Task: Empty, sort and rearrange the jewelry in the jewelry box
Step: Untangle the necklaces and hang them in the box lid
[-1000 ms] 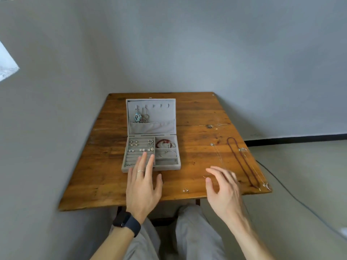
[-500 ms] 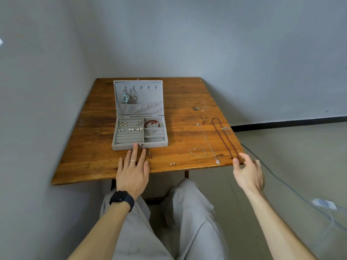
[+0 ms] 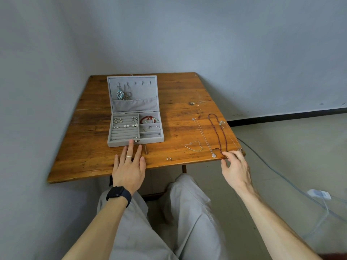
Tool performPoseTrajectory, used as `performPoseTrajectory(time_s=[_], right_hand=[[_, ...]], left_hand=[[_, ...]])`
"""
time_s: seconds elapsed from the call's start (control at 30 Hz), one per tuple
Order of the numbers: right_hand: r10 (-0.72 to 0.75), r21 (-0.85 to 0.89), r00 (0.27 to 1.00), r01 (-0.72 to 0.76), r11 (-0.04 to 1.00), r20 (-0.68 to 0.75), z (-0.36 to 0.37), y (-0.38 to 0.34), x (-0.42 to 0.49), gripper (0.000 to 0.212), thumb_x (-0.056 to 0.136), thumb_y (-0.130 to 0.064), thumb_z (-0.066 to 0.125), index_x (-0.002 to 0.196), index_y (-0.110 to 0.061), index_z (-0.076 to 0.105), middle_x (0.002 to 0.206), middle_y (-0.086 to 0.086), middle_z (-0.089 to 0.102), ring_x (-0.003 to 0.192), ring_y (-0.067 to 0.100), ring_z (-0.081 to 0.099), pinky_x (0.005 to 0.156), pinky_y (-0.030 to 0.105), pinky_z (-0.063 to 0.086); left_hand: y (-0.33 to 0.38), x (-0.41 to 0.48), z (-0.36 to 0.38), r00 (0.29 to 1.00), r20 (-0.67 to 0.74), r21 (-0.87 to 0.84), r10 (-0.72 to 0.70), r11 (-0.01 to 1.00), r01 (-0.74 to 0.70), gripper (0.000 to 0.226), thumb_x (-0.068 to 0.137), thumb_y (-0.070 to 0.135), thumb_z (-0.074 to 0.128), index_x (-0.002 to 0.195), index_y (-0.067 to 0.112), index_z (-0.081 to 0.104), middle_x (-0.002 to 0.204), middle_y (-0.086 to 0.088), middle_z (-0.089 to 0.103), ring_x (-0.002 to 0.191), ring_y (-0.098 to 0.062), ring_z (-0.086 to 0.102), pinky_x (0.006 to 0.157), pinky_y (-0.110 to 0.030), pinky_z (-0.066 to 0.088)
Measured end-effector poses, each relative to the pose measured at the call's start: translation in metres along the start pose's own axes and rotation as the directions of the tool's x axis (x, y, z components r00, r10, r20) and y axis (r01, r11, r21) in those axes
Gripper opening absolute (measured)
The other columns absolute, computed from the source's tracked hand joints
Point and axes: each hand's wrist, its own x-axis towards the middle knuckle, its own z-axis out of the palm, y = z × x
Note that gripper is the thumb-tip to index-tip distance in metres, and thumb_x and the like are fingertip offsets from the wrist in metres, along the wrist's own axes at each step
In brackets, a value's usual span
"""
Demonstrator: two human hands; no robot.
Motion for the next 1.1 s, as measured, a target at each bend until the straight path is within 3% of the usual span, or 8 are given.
performPoseTrajectory(time_s=[0.23, 0.33, 0.4, 0.53, 0.7, 0.8, 0.93, 1.1], right_hand=[[-0.16, 0.002, 0.984, 0.161, 0.987, -0.072, -0.009, 0.016, 0.006, 0.017, 0.093, -0.002, 0.064, 0.107, -0.004, 0.074, 0.104, 0.009, 0.07, 0.089, 0.031, 0.069, 0.083, 0.031, 0.051], [-0.179, 0.053, 0.979, 0.185, 0.981, -0.1, -0.019, 0.015, 0.016, 0.017, 0.095, -0.007, 0.064, 0.108, -0.01, 0.074, 0.102, 0.009, 0.073, 0.089, 0.029, 0.07, 0.082, 0.025, 0.047], [-0.179, 0.097, 0.977, 0.191, 0.977, -0.116, -0.027, 0.008, 0.027, 0.016, 0.095, -0.01, 0.064, 0.108, -0.013, 0.074, 0.102, 0.008, 0.074, 0.088, 0.027, 0.07, 0.081, 0.025, 0.048], [-0.176, 0.203, 0.969, 0.21, 0.957, -0.17, -0.054, -0.01, 0.058, 0.017, 0.093, -0.012, 0.068, 0.106, -0.019, 0.076, 0.098, 0.0, 0.073, 0.085, 0.015, 0.067, 0.079, 0.021, 0.049], [-0.148, 0.295, 0.982, 0.176, 0.939, -0.114, -0.088, -0.03, 0.095, 0.018, 0.091, -0.015, 0.068, 0.1, -0.027, 0.077, 0.094, -0.012, 0.073, 0.084, 0.006, 0.066, 0.081, 0.017, 0.049], [-0.15, 0.298, 0.987, 0.162, 0.941, -0.065, -0.106, -0.034, 0.107, 0.017, 0.09, -0.015, 0.067, 0.097, -0.027, 0.078, 0.095, -0.011, 0.074, 0.086, 0.006, 0.068, 0.083, 0.023, 0.053], [-0.142, 0.318, 0.986, 0.162, 0.934, -0.085, -0.115, -0.03, 0.103, 0.018, 0.089, -0.016, 0.069, 0.096, -0.029, 0.079, 0.095, -0.014, 0.074, 0.085, 0.001, 0.067, 0.08, 0.016, 0.052], [0.034, 0.517, 0.99, 0.042, 0.855, -0.136, -0.107, -0.025, 0.08, 0.011, 0.087, -0.025, 0.074, 0.09, -0.035, 0.079, 0.086, -0.028, 0.072, 0.081, -0.006, 0.067, 0.069, 0.006, 0.047]], left_hand=[[-0.003, -0.001, -0.006, 0.992, -0.13, -0.178, 0.004, 0.984, -0.027, 0.044, 0.102, 0.03, 0.05, 0.144, 0.016, 0.049, 0.16, -0.005, 0.032, 0.141, -0.028, 0.039, 0.116, -0.051, 0.033], [0.014, 0.001, -0.018, 0.98, -0.197, -0.295, 0.035, 0.951, -0.093, 0.038, 0.098, 0.023, 0.057, 0.134, 0.016, 0.055, 0.138, -0.006, 0.054, 0.125, -0.026, 0.052, 0.099, -0.04, 0.048], [0.042, 0.006, -0.029, 0.985, -0.139, -0.413, 0.106, 0.897, -0.155, 0.026, 0.099, 0.026, 0.054, 0.123, 0.02, 0.06, 0.115, 0.002, 0.063, 0.108, -0.017, 0.058, 0.085, -0.03, 0.05], [0.13, 0.033, -0.047, 0.947, 0.221, -0.672, 0.232, 0.74, -0.024, 0.031, 0.101, 0.044, 0.047, 0.109, 0.026, 0.071, 0.099, 0.015, 0.072, 0.091, -0.005, 0.065, 0.076, -0.021, 0.052], [0.23, 0.08, -0.057, 0.715, 0.628, -0.767, 0.307, 0.398, 0.503, 0.057, 0.103, 0.055, 0.034, 0.105, 0.016, 0.075, 0.097, 0.001, 0.078, 0.061, -0.012, 0.043, 0.055, -0.024, 0.034], [0.259, 0.103, -0.057, 0.658, 0.686, -0.726, 0.309, 0.234, 0.647, 0.058, 0.104, 0.054, 0.034, 0.11, 0.009, 0.071, 0.095, -0.001, 0.078, 0.058, -0.012, 0.038, 0.053, -0.024, 0.031], [0.278, 0.119, -0.059, 0.685, 0.671, -0.721, 0.285, 0.033, 0.692, 0.031, 0.103, 0.038, 0.051, 0.098, 0.01, 0.064, 0.07, 0.005, 0.068, 0.053, -0.009, 0.039, 0.047, -0.02, 0.029], [0.275, 0.135, -0.067, 0.761, 0.606, -0.766, 0.233, -0.089, 0.637, 0.02, 0.099, 0.027, 0.061, 0.098, 0.01, 0.072, 0.088, 0.004, 0.072, 0.052, -0.007, 0.037, 0.044, -0.018, 0.027]])
